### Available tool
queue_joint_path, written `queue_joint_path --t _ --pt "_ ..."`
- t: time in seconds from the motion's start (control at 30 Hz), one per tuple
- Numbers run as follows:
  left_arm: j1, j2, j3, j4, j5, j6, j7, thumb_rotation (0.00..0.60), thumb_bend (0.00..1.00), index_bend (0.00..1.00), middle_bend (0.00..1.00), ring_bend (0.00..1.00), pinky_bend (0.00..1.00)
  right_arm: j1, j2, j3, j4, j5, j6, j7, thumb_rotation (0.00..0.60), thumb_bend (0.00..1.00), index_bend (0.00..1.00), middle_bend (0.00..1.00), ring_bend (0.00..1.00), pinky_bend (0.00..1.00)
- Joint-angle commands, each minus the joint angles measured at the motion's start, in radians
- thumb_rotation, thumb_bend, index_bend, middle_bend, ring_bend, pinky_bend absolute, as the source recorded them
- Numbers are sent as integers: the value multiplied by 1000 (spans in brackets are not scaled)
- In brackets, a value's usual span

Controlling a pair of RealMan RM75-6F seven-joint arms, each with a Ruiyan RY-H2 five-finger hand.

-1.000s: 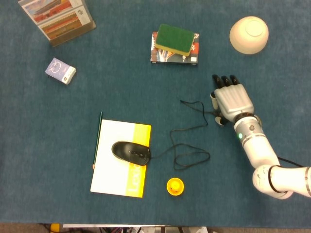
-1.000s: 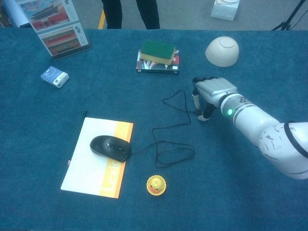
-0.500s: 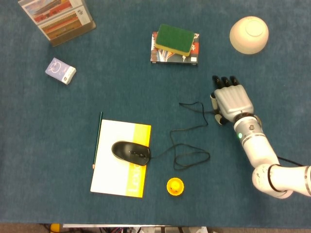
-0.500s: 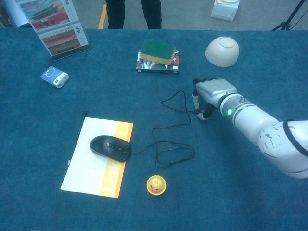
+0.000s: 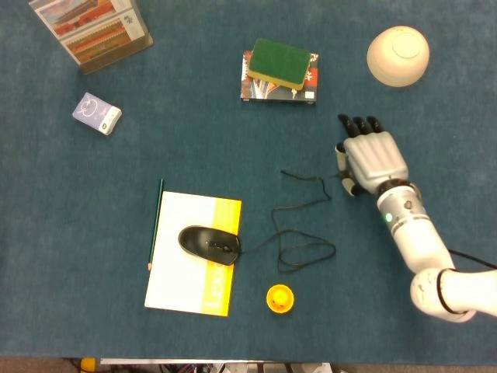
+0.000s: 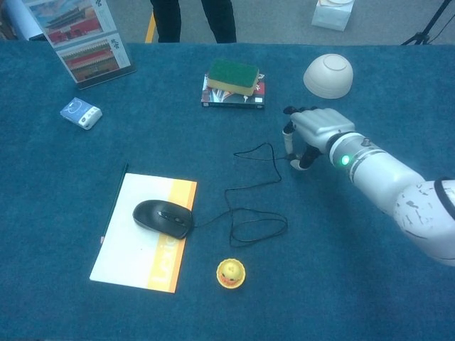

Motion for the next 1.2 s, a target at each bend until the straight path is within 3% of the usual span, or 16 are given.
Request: queue_joint_path --t 0.03,0.43,1.2 --pt "-3 2 -1 -5 3 0 6 600 241 386 430 345 501 -18 29 2 -43 -54 33 30 600 339 577 17 0 9" --pt "-45 0 -13 -50 13 -32 53 600 241 386 430 345 501 -138 172 -6 -244 -417 91 319 600 336 577 19 0 1" --pt "-193 -32 -52 -143 18 -156 168 600 241 386 429 345 500 -271 298 -13 -296 -962 105 1009 600 323 586 47 0 1"
